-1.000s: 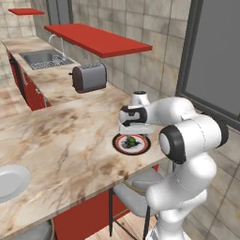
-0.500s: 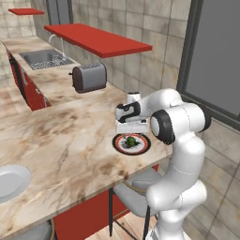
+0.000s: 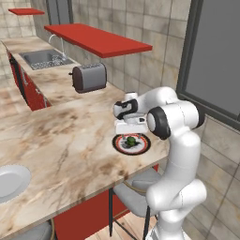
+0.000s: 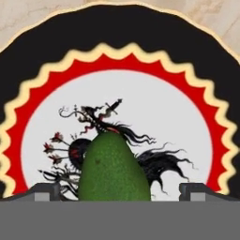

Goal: Transport the steak and avocado to the fridge. Place the steak on the rack containing meat and place the avocado on the rack containing the vegetable, ensuring meats and vegetables are on different racks.

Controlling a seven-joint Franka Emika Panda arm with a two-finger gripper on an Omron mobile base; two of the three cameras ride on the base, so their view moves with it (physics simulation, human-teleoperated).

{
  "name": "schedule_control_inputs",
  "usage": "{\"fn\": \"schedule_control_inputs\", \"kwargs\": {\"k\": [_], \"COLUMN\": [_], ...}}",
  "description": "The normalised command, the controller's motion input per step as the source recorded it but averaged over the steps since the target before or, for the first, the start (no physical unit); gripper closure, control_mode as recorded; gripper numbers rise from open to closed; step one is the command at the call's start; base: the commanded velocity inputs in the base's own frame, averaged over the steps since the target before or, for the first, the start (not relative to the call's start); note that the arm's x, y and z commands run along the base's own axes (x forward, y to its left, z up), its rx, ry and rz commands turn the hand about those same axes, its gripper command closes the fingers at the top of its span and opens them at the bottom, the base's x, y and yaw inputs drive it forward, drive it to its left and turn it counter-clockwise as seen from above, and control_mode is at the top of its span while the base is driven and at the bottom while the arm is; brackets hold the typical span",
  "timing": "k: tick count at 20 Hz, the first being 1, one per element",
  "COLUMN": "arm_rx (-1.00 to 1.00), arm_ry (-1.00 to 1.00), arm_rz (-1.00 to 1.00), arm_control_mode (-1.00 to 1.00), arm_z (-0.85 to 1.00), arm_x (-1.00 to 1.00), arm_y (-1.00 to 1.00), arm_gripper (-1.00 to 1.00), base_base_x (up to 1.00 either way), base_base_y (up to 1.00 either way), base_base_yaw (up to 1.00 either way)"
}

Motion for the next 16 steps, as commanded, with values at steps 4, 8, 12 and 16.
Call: {"fn": "schedule_control_inputs", "kwargs": {"k": [4, 8, 12, 16], "arm_rx": [0.0, 0.0, 0.0, 0.0], "arm_ry": [0.0, 0.0, 0.03, 0.02], "arm_rz": [0.0, 0.0, -0.01, -0.01], "arm_control_mode": [-1.0, -1.0, -1.0, -1.0], "arm_z": [0.0, 0.0, -0.16, -0.16], "arm_x": [-0.07, -0.24, -0.21, -0.07], "arm_y": [0.06, 0.0, 0.0, 0.0], "arm_gripper": [-1.0, -1.0, -1.0, -1.0], "base_base_x": [0.0, 0.0, 0.0, 0.0], "base_base_y": [0.0, 0.0, 0.0, 0.0], "base_base_yaw": [0.0, 0.0, 0.0, 0.0]}}
